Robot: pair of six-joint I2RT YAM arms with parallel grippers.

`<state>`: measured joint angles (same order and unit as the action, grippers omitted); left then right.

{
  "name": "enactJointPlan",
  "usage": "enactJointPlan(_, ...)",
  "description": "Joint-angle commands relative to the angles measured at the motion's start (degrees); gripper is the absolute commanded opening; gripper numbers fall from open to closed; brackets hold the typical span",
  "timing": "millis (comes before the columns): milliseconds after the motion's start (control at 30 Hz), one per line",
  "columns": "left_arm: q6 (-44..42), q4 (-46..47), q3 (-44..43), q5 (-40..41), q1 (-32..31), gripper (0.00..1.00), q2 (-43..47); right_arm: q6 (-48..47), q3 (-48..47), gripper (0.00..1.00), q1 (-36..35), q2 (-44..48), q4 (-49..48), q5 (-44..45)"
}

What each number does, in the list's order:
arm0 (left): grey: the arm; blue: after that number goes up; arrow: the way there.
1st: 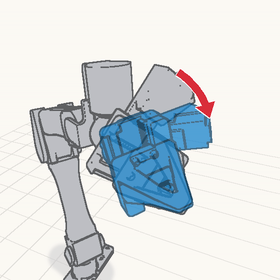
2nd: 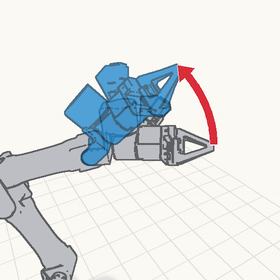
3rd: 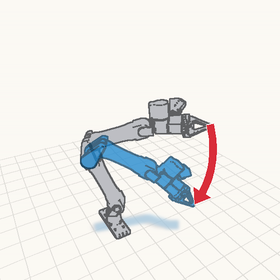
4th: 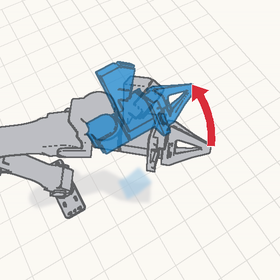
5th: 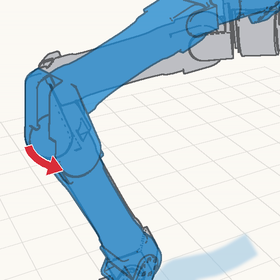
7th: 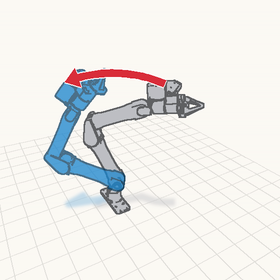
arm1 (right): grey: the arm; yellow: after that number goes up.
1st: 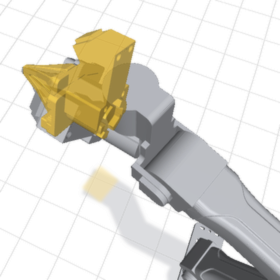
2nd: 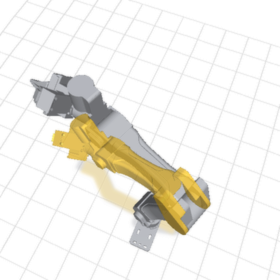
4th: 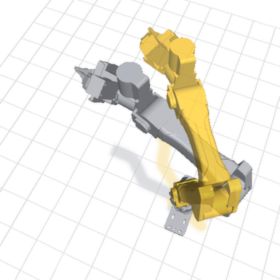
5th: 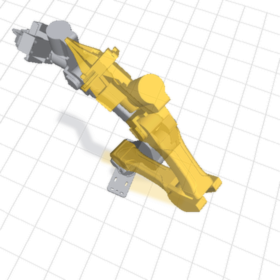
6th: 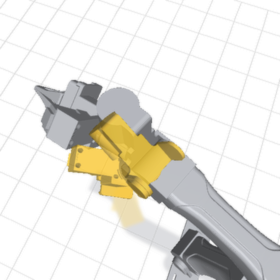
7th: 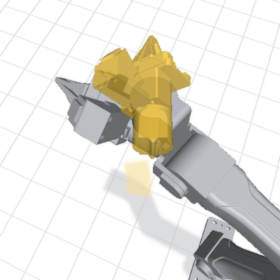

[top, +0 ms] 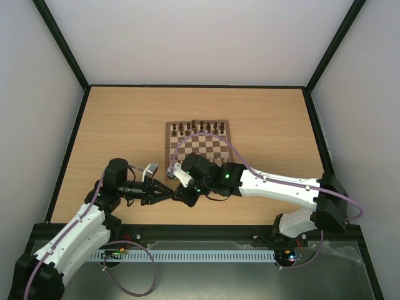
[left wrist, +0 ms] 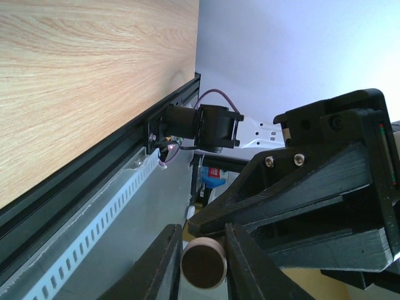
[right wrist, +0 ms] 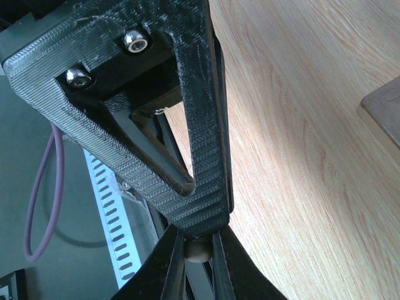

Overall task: Set up the chess pieces on the board
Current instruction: Place the chess piece on the chessboard.

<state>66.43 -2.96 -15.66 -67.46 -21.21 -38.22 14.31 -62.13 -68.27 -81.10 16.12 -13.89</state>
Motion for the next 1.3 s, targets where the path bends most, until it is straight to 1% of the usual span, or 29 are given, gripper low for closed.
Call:
enactJointPlan(0, 0.2, -0.3, 0.4, -1.2, -0.1, 0.18, 0.1, -0.6, -0.9, 0.11, -0.4, -0.3, -0.8, 1.4)
enactJointPlan(100, 0.2, -0.2, 0.3, -1.1, -0.1, 0.11, -0.1, -0.6, -0.7, 0.11, -0.3, -0.2, -0.7, 1.6)
enactJointPlan(233, 0.2, -0.3, 0.0, -0.9, -0.1, 0.08, -0.3, -0.4, -0.5, 0.12, -0.4, -0.2, -1.0, 1.4)
enactJointPlan(267, 0.1, -0.5, -0.2, -0.7, 0.0, 0.07, -0.2, -0.3, -0.5, 0.14, -0.3, -0.1, -1.0, 1.7)
enactJointPlan(367, -0.6, -1.9, -1.0, 0.0, 0.6, 0.05, -0.2, 0.4, 0.3, 0.27, -0.3, 1.0, -1.9, 3.7)
enactJointPlan(433, 0.0, -1.7, -1.4, 0.5, 1.2, 0.05, 0.0, 1.3, 1.5, 0.41, -0.3, 2.8, -3.3, 6.2)
enactJointPlan(500, 1.7, -0.3, -2.0, 1.2, 1.6, 0.05, 0.4, 2.4, 3.3, 0.49, -0.4, 4.9, -5.8, 8.7)
enactJointPlan(567, 3.9, 2.4, -2.4, 2.5, 1.9, 0.04, 0.5, 4.1, 5.5, 0.54, -0.3, 7.2, -8.9, 10.6)
enactJointPlan(667, 7.8, 6.7, -2.9, 4.8, 2.0, 0.04, 0.3, 7.8, 10.6, 0.55, -0.4, 11.5, -15.5, 14.7)
enactJointPlan(800, 16.2, 15.0, -2.2, 8.4, 2.0, 0.04, 0.4, 12.5, 18.7, 0.56, -0.3, 17.5, -26.0, 18.6)
enactJointPlan(867, 19.5, 18.1, -2.5, 10.0, 2.1, 0.04, 0.4, 13.8, 20.6, 0.56, -0.3, 19.0, -29.8, 19.8)
enactJointPlan(933, 21.0, 18.9, -3.4, 11.1, 2.0, 0.03, 0.2, 14.4, 21.1, 0.56, -0.3, 18.7, -32.6, 20.1)
enactJointPlan(1133, 22.5, 18.8, -5.9, 12.0, 2.1, 0.03, -0.6, 16.1, 20.7, 0.54, 0.0, 15.3, -39.0, 14.2)
enactJointPlan(1267, 22.7, 18.6, -6.1, 12.1, 2.0, 0.03, -0.2, 16.8, 21.2, 0.51, 0.5, 15.2, -41.4, 12.6)
